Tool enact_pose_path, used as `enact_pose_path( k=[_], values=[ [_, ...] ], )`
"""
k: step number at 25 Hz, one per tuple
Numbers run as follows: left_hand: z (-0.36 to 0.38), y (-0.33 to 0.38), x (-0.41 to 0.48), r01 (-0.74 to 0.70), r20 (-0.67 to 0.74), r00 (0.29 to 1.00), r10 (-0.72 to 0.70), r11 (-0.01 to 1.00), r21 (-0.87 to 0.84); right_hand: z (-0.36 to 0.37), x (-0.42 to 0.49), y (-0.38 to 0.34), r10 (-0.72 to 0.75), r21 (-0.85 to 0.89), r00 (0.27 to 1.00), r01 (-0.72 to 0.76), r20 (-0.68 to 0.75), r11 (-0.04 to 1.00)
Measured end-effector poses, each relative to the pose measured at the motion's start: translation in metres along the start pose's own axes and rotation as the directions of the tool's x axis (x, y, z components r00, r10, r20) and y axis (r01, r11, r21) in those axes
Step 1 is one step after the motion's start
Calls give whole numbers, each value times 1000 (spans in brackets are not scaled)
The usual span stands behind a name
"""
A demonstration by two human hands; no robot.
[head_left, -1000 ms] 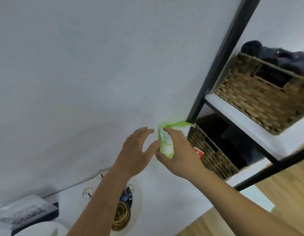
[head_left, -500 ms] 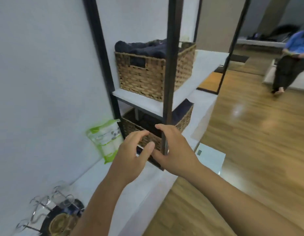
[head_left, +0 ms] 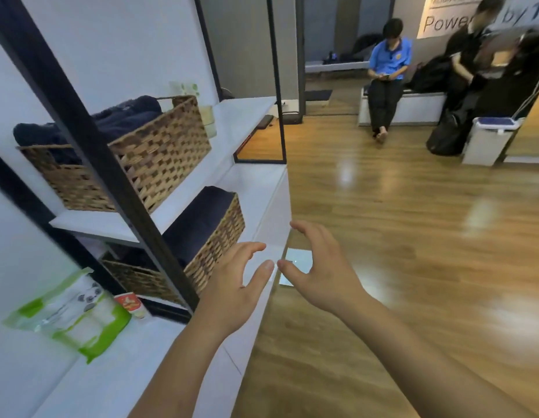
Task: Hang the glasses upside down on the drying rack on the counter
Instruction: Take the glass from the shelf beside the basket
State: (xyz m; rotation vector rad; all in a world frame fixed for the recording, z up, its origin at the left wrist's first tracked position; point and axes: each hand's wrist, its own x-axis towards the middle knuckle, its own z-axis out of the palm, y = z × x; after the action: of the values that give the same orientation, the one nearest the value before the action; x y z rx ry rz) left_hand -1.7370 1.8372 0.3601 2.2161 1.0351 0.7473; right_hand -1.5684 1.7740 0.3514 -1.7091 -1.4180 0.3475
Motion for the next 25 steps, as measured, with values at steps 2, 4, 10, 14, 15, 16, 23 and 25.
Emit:
enact_pose_path(
  k=[2, 4, 10, 14, 15, 16, 23, 25],
  values=[
    [14, -1, 31, -18, 12, 1000, 18, 1000, -9, -6, 18, 16, 29, -11, 999, -29, -17, 1000],
    [29, -7, 65, -29, 14, 999, 29, 998, -48, -10, 42, 33, 51, -44, 998, -52, -21, 998],
    [31, -34, 185, -42, -60, 998, 30, 977, -210, -22, 166, 42, 61, -175, 997, -70, -53, 982],
    [15, -59, 253, -56, -142, 990, 15, 954, -295, -16, 235, 42, -18, -263, 996, -6, -89, 965],
    [14, -66, 265, -37, -161, 987, -16, 948, -318, -12, 248, 45, -18, -275, 997, -2, -69, 962],
    [13, -73, 275, -20, -173, 984, -41, 941, -337, -8, 260, 48, -13, -278, 999, 0, -45, 960],
    [18, -108, 345, 92, -212, 961, -175, 932, -350, 23, 358, 77, -86, -194, 993, 101, 80, 976],
    [19, -113, 373, 120, -237, 951, -199, 943, -309, 30, 392, 94, -109, -161, 988, 126, 109, 979]
  ],
)
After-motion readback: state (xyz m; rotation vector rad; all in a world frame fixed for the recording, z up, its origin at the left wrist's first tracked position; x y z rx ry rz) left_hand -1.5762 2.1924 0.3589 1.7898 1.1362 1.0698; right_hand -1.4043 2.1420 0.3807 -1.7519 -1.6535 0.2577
